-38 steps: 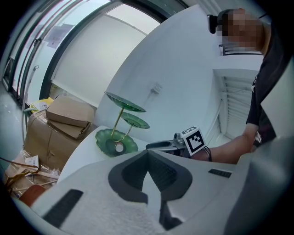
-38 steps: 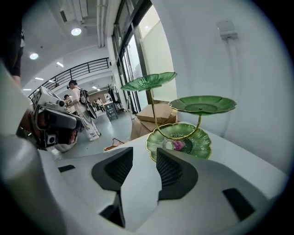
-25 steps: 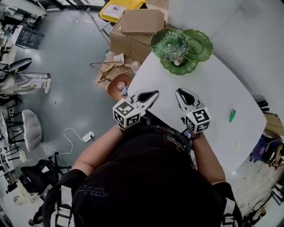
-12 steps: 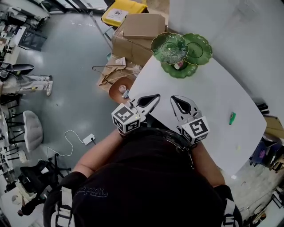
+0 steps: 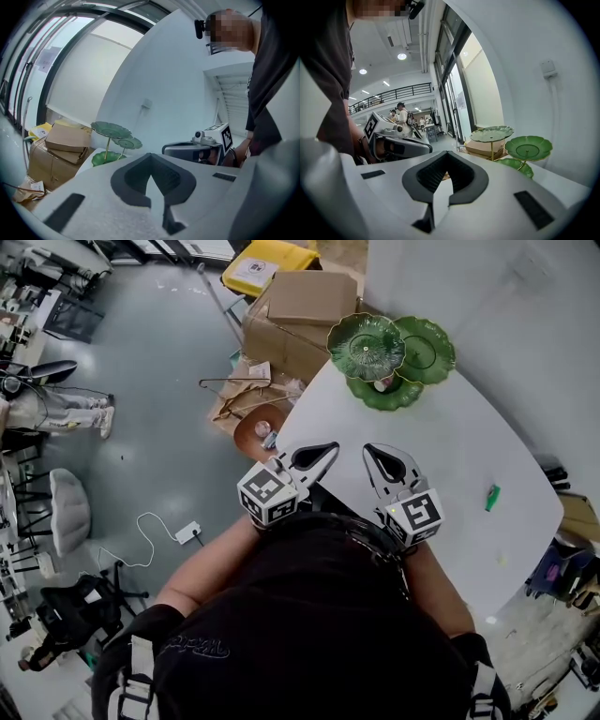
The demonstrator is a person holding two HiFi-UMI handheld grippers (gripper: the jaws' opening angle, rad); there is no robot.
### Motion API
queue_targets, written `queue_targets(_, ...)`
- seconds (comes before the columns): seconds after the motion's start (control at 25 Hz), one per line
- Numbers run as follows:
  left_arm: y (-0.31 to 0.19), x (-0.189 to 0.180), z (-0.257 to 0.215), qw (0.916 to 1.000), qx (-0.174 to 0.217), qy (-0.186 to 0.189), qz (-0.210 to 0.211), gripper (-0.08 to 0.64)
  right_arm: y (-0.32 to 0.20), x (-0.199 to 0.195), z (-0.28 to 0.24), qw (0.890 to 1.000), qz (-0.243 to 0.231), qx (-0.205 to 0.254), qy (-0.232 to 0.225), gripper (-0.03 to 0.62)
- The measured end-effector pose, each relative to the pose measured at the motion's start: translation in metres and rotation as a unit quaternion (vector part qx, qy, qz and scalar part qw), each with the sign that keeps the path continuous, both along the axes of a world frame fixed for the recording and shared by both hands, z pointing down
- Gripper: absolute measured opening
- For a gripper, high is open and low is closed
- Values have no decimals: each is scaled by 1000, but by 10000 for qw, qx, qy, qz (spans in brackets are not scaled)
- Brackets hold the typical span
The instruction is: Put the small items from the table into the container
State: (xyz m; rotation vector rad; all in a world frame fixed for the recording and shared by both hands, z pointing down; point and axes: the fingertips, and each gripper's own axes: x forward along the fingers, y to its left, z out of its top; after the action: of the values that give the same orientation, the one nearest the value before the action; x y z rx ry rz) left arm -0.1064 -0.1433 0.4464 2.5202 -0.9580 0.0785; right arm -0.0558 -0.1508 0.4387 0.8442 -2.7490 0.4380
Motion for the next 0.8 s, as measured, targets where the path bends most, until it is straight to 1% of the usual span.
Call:
queue_targets(0.2,-8,-5,-9,9998,115,165,-9,3,-5,-1,1,10000,26,3,9,17)
queue_targets(0.36,-16,-3,-16,9995,158,191,216,4,-10,2,-4,9997,253,21,0,17)
queue_targets(0.6,-27,-2,-25,9959,236,324,814,4,-18,3,-10,9971,754,110,65,17)
queue_targets(0.68,-28,-6,-32,9925,278,390,1127,3,-19,-1,-14,9949,985,189,103,17)
queue_targets(0.8,-25,-18,-44,9846,405,421,1647,3,-18,-10,-25,9888,1454,324,103,17)
